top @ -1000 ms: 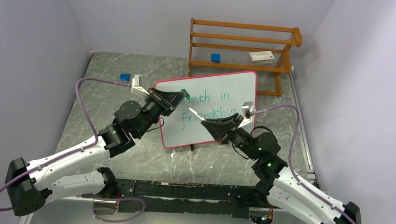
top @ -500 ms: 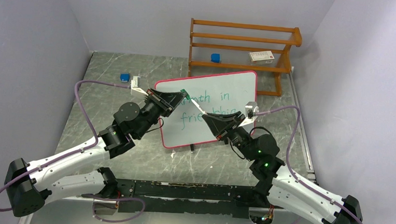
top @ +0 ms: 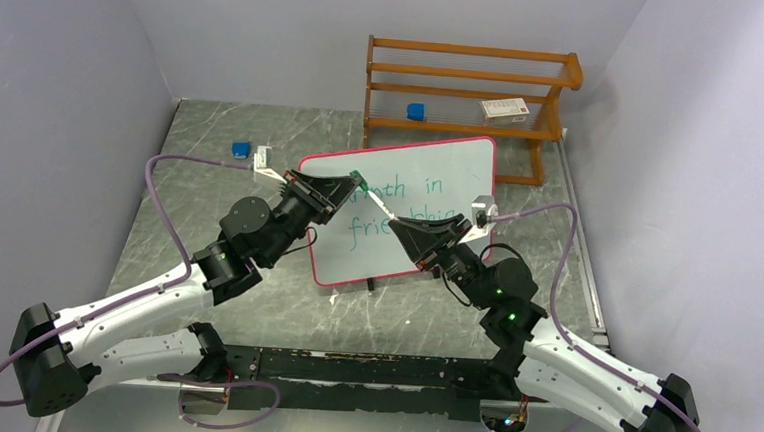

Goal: Write a sentence on the whiteboard
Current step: Close the whiteboard marker at the center of the board.

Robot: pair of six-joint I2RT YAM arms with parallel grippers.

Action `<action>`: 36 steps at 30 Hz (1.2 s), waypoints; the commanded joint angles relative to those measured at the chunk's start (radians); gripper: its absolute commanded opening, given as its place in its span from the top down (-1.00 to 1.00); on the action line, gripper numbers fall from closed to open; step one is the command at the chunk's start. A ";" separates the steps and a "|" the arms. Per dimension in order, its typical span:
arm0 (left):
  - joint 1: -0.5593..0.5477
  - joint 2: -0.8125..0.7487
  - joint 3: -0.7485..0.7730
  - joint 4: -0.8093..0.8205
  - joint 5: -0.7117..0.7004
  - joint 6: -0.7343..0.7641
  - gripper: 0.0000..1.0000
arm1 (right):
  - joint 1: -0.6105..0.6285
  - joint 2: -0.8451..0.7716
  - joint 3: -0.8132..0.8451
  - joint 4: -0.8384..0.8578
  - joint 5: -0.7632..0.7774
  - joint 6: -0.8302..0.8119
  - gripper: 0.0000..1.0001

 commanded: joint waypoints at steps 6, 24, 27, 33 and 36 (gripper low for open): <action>0.008 0.010 -0.001 0.047 0.024 -0.001 0.90 | 0.008 -0.006 0.012 0.054 0.015 -0.001 1.00; -0.009 0.054 -0.024 0.165 0.152 0.032 0.90 | 0.008 0.031 -0.009 0.142 0.061 0.035 1.00; -0.034 0.053 -0.036 0.192 0.143 0.054 0.90 | 0.008 0.042 -0.016 0.180 0.080 0.046 1.00; -0.099 0.067 -0.045 0.236 0.121 0.113 0.90 | 0.007 0.078 -0.033 0.260 0.117 0.083 1.00; -0.129 0.085 -0.040 0.242 0.120 0.146 0.90 | 0.007 0.092 -0.035 0.294 0.118 0.095 1.00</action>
